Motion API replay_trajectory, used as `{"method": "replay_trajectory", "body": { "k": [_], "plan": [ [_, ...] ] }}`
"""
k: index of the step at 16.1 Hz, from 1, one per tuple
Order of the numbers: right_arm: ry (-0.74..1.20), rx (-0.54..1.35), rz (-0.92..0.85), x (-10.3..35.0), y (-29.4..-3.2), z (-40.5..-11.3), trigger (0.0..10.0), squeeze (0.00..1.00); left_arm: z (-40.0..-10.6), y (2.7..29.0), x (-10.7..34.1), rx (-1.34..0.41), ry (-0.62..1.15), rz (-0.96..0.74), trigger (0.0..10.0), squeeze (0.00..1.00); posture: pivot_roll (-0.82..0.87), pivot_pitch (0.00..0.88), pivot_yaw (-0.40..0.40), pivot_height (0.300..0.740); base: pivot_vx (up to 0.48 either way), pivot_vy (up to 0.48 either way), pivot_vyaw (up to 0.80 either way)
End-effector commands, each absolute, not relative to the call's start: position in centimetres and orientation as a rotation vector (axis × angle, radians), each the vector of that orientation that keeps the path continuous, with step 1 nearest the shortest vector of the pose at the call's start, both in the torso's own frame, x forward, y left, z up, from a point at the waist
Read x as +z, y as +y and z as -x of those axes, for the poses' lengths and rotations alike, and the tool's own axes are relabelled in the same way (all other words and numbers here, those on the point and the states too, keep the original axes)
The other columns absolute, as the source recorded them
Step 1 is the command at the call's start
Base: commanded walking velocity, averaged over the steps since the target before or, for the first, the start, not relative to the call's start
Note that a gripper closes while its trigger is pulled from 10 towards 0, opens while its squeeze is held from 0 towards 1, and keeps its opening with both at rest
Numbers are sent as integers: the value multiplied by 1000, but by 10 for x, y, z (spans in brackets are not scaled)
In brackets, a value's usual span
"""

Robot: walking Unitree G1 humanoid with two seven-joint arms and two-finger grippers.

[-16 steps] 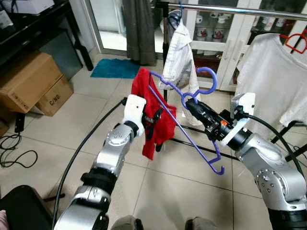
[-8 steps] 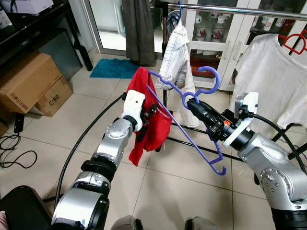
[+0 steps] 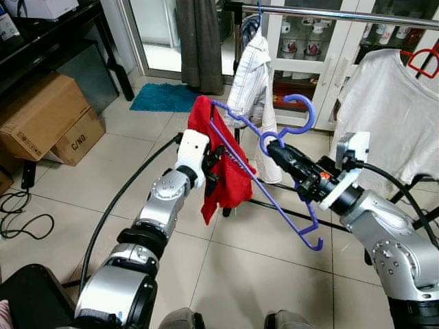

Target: Hang hanger

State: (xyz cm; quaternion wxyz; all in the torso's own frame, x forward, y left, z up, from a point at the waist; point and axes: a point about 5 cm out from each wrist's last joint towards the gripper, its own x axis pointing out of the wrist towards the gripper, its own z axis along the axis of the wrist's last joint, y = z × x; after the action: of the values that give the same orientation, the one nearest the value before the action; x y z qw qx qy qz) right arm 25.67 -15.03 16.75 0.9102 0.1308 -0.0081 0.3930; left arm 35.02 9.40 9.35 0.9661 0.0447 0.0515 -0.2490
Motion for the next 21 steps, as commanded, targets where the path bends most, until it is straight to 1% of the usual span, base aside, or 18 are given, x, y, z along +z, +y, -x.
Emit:
{"method": "replay_trajectory", "body": {
  "k": [1,7,14,18,21],
  "plan": [
    [-71,845,-261,182,-149,-256,0,0,-354,98,98,-496,93,-97,0,0,-169,0,72,740,0,0,0],
    [-69,842,-258,182,-150,-256,0,0,-360,106,102,-469,85,-108,0,0,-173,0,71,740,0,0,0],
    [-68,823,-260,180,-151,-257,0,0,-346,97,110,-632,-19,-146,0,0,-164,0,73,740,0,0,0],
    [-57,818,-244,176,-152,-255,0,0,-337,99,122,-714,-101,-201,0,0,-160,0,78,740,0,0,0],
    [-14,828,-189,169,-152,-254,0,0,-329,103,127,-748,-123,-253,0,0,-154,0,77,740,0,0,0]
  ]
}}
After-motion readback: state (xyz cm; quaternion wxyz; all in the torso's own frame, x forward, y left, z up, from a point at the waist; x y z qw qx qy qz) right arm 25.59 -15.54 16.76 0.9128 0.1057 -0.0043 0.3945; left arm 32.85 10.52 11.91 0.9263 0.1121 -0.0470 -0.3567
